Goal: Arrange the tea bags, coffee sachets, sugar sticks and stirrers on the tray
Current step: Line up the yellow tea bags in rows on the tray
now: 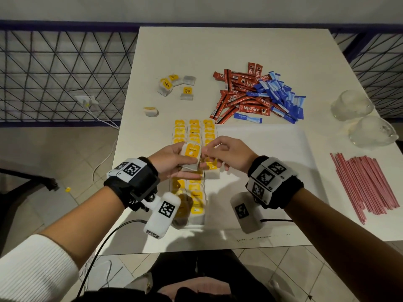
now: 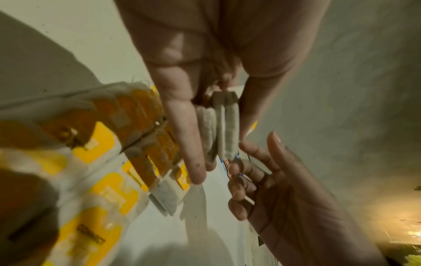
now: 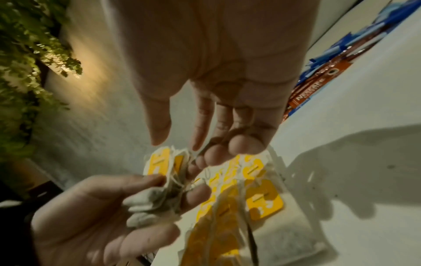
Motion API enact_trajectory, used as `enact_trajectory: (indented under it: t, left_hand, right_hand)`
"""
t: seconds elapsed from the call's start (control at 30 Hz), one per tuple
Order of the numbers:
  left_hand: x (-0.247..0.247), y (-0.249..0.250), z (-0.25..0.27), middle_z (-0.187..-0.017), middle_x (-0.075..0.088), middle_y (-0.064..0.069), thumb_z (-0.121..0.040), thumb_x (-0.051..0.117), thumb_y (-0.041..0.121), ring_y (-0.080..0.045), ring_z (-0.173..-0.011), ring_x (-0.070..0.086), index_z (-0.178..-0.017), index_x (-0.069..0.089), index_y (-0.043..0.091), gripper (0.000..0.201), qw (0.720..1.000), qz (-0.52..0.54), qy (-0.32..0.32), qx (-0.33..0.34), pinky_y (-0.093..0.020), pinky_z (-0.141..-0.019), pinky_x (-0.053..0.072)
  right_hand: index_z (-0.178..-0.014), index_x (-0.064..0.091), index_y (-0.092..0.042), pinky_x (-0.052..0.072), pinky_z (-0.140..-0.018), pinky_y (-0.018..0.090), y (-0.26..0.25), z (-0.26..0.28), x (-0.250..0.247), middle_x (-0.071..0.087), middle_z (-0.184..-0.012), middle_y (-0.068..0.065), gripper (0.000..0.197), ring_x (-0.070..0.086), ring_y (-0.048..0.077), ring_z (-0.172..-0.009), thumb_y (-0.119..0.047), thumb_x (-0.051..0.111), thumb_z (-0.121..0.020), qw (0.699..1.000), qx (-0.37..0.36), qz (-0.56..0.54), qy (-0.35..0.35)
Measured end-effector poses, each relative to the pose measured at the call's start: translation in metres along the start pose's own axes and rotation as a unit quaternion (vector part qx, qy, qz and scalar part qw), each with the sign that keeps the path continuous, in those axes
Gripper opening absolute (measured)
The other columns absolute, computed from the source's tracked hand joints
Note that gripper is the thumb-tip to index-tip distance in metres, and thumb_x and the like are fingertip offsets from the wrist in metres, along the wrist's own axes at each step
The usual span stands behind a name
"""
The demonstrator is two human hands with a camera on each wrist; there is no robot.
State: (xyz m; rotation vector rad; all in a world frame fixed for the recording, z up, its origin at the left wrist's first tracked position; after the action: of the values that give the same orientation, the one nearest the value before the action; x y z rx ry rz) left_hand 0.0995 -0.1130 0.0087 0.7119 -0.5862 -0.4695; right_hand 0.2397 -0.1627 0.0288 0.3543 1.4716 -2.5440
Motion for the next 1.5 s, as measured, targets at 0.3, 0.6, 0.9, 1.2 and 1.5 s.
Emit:
enact_trajectory:
  t: [0.3,0.6,0.9,1.2,1.5]
  left_hand:
    - [0.023,0.001,-0.004,-0.089,0.068,-0.003,-0.086,0.051,-0.013,-0.015,-0.076,0.071,-0.105,0.053,0.015,0.035,0.998,-0.048,-0.018,0.026,-0.034,-0.07,0.059]
    - [0.028,0.001,0.001,-0.075,0.071,0.0,-0.083,0.06,0.005,-0.008,-0.069,0.069,-0.1,0.057,0.025,0.026,0.999,-0.017,0.033,0.034,-0.027,-0.061,0.058]
    - [0.028,-0.003,0.006,-0.044,0.048,0.006,-0.08,0.068,0.018,-0.01,-0.043,0.042,-0.082,0.057,0.023,0.012,0.984,-0.125,0.12,0.053,-0.021,-0.048,0.041]
    - [0.035,-0.014,0.012,-0.04,0.054,0.003,-0.084,0.065,0.024,-0.006,-0.033,0.043,-0.077,0.055,0.017,0.014,0.968,-0.21,0.129,0.05,-0.013,-0.035,0.029]
    - [0.029,-0.02,0.017,-0.038,0.05,0.004,-0.086,0.063,0.018,-0.004,-0.03,0.043,-0.081,0.054,0.018,0.01,0.967,-0.21,0.143,0.033,-0.013,-0.033,0.028]
  right_hand:
    - [-0.074,0.057,-0.024,0.034,-0.055,0.018,0.003,0.006,-0.007,0.049,-0.067,-0.004,0.016,0.049,0.006,-0.057,-0.028,0.072,-0.078,0.998,-0.044,0.016,0.045]
    - [-0.069,0.054,-0.016,0.043,-0.054,0.021,-0.007,0.021,-0.022,0.055,-0.065,0.002,0.021,0.052,0.008,-0.058,-0.003,0.065,-0.082,0.995,-0.058,-0.082,0.009]
    - [-0.071,0.049,-0.013,0.045,-0.049,0.018,0.0,0.022,-0.022,0.054,-0.063,0.007,0.026,0.052,0.006,-0.048,0.006,0.065,-0.079,0.992,-0.061,-0.107,-0.021]
    - [-0.078,0.062,-0.02,0.042,-0.054,0.019,0.015,0.017,-0.023,0.056,-0.064,0.0,0.018,0.05,0.007,-0.055,-0.004,0.07,-0.078,0.998,-0.049,-0.019,-0.047]
    - [-0.088,0.07,-0.004,0.046,-0.052,0.011,0.035,0.019,-0.032,0.064,-0.062,-0.004,0.009,0.052,-0.001,-0.048,-0.01,0.068,-0.082,0.994,-0.027,0.012,-0.103]
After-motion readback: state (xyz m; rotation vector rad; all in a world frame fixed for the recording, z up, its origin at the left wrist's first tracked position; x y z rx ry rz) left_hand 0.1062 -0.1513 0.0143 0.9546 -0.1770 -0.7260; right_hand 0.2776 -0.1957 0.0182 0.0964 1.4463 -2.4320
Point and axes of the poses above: each hand's wrist, its own z-axis away from the middle knuckle, its own x-axis out of the palm, y = z × x, the point moved 4 cm from there along -z, towards the middle knuckle
